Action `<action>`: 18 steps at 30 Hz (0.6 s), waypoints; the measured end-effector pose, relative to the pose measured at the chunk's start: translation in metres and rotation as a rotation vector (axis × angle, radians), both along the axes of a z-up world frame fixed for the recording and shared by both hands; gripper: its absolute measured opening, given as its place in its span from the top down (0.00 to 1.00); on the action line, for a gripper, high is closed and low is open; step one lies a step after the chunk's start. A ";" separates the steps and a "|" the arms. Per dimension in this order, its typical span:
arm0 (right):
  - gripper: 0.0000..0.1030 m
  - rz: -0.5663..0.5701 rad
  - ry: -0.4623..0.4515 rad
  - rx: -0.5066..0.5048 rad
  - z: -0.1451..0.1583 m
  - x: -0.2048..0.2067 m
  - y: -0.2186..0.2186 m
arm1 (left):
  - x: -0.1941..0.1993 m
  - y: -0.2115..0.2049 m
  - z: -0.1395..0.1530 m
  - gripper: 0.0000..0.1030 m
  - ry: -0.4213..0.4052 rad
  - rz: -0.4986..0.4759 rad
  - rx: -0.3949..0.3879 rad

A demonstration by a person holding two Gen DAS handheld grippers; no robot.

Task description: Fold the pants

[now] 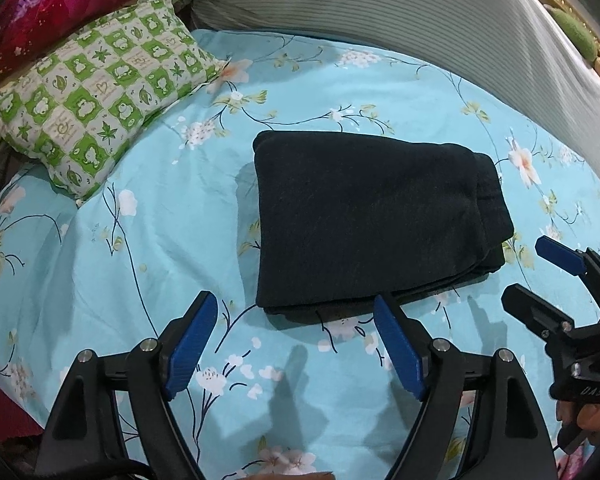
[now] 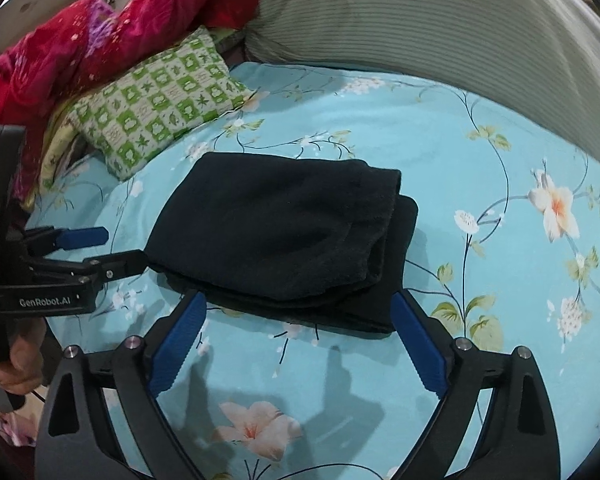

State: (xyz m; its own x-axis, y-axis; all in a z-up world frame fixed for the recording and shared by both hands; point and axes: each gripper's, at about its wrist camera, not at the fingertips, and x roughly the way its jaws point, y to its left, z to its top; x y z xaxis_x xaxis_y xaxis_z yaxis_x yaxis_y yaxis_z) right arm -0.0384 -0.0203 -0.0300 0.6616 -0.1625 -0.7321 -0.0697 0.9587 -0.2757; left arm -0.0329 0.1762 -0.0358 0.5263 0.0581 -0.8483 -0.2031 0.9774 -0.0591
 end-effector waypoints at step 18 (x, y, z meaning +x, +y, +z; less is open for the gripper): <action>0.07 0.003 -0.001 -0.052 -0.014 0.004 0.004 | -0.004 -0.003 -0.005 0.21 -0.020 -0.004 0.050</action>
